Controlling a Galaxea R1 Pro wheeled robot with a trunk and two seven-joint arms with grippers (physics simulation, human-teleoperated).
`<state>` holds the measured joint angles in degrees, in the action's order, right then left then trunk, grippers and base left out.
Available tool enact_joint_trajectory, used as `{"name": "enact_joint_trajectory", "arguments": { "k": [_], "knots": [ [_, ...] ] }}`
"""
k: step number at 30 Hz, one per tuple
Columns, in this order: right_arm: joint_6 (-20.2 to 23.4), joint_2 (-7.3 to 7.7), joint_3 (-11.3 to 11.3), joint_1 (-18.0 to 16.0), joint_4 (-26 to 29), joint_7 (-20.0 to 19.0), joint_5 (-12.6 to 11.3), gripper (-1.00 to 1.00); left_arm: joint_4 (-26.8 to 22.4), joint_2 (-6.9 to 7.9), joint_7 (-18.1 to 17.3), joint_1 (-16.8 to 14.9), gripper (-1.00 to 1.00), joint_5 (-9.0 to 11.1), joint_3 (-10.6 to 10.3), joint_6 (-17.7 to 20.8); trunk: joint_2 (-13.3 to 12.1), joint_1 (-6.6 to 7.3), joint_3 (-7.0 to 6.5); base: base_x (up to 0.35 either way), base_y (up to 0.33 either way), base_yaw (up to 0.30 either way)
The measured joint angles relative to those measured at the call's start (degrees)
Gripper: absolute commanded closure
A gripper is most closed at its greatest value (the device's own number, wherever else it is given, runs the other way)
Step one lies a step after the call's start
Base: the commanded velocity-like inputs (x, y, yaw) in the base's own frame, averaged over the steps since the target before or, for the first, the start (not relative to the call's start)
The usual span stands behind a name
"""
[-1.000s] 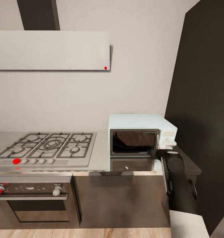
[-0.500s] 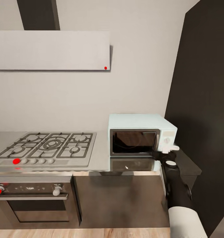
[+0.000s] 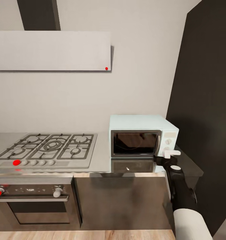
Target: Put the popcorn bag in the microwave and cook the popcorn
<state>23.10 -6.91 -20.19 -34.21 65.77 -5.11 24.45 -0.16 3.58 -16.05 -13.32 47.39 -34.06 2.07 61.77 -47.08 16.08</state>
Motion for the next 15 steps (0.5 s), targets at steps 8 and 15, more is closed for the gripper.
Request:
{"name": "enact_joint_trajectory", "arguments": {
  "k": [8, 15],
  "knots": [
    [0.70, 6.41, -6.02, -0.01, -0.29, -11.97, -2.08, -1.00, 0.00, 0.00, 0.00, 0.00, -1.00, -0.01, 0.00, 0.00, 0.00, 0.00, 0.00, 0.000, 0.000, 0.000],
    [0.05, 8.45, -6.28, -0.01, -1.31, -14.07, -2.18, -1.00, 0.00, 0.00, 0.00, 0.00, -1.00, 0.00, 0.00, 0.00, 0.00, 0.00, 0.00, 0.000, 0.000, 0.000]
  ]
}}
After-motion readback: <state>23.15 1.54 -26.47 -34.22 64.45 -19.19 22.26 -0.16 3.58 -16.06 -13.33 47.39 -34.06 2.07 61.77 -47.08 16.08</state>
